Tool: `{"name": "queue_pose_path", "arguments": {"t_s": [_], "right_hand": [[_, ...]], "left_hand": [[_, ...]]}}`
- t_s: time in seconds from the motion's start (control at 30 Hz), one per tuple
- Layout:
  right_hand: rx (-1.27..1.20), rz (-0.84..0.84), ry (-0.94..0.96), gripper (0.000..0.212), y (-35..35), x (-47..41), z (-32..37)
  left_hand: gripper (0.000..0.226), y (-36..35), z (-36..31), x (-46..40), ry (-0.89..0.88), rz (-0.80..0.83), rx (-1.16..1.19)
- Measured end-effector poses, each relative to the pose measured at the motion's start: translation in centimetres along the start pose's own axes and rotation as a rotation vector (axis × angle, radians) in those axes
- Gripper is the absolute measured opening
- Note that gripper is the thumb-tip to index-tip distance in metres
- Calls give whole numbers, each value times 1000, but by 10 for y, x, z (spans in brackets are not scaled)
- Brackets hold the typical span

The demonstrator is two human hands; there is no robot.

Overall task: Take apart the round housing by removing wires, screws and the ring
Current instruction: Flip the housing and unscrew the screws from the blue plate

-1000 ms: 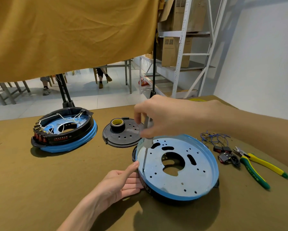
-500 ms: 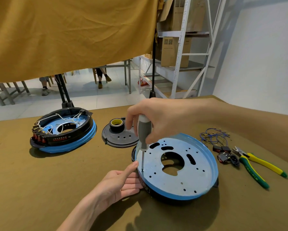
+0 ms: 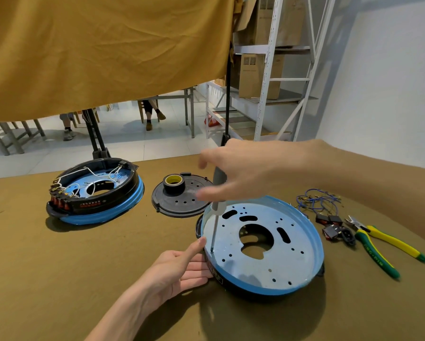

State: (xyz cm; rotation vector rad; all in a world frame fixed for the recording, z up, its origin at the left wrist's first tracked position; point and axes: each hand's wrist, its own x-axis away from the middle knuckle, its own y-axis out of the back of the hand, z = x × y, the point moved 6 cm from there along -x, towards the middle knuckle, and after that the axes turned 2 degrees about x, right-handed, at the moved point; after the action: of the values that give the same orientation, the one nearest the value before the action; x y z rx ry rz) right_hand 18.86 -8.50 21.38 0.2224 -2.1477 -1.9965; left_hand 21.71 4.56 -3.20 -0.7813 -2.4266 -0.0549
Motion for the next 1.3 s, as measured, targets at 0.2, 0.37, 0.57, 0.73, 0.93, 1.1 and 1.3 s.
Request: {"name": "queue_pose_path", "arguments": {"t_s": [0.2,0.37,0.57,0.73,0.93,1.1,1.3], "right_hand": [[-136,-15,113,28,5,2,9],[29,-90,72,45,4,7,16],[-115,-7,145,28,7,5,22],[22,-80,76,41,5,4,17],[-195,84,78,24,1,1,11],[97,-65,-11,49,3,5,7],[-215,99,102,40,2,4,11]], "left_hand": [[85,1,1,-2,8,5,2],[85,1,2,-2,13,0,5],[84,0,0,-2,11,-3,-3],[83,-1,0,0,5,0,-2],[84,0,0,2,17,13,-1],[87,-1,-1,3,21,16,1],[92,-1,-3,6,32,12,7]]}}
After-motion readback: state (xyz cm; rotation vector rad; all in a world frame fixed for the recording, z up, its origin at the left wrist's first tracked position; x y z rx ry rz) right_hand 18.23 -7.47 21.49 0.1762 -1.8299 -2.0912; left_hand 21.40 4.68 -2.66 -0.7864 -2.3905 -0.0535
